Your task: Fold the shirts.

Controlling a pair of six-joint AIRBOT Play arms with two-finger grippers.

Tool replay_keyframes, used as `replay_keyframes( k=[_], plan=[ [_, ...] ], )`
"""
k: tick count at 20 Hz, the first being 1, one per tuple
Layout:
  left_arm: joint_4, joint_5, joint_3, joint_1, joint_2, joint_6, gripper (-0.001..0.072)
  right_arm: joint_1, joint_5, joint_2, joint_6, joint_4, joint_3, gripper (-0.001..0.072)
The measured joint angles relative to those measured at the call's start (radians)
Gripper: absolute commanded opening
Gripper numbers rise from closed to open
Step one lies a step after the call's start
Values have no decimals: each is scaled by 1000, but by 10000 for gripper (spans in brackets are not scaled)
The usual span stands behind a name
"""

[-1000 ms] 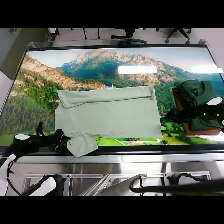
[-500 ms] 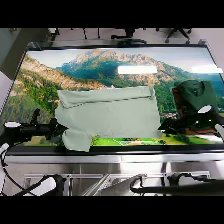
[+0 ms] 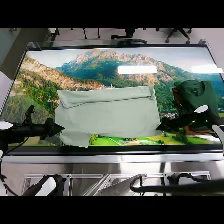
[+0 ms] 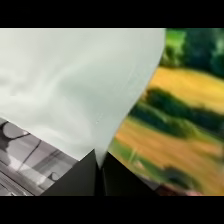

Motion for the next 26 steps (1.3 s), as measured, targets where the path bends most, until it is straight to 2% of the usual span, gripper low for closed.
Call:
replay_keyframes(
  k=[5, 9, 14, 19, 23, 24, 25, 26],
  plan=[
    [229, -89, 0, 3, 209, -139, 12, -28, 108, 161, 179, -226, -5, 21],
    [303, -112, 3, 3, 291, -180, 12, -33, 123, 220, 230, -276, -14, 21],
    [201, -6, 124, 2, 162, -146, 12, -34, -46, 182, 89, -61, 43, 21],
    [112, 80, 360, -66, -133, -103, 13, -13, -188, -6, -100, 198, 152, 22],
    [95, 159, 510, -160, -378, -81, 13, 17, -257, -162, -184, 296, 208, 29],
    [106, 171, 539, -178, -431, -76, 13, 21, -267, -187, -195, 308, 215, 65],
    [124, 175, 566, -195, -480, -73, 18, 23, -276, -206, -208, 317, 220, 197],
    [145, 180, 592, -211, -527, -73, 19, 24, -285, -219, -221, 322, 225, 237]
  ],
)
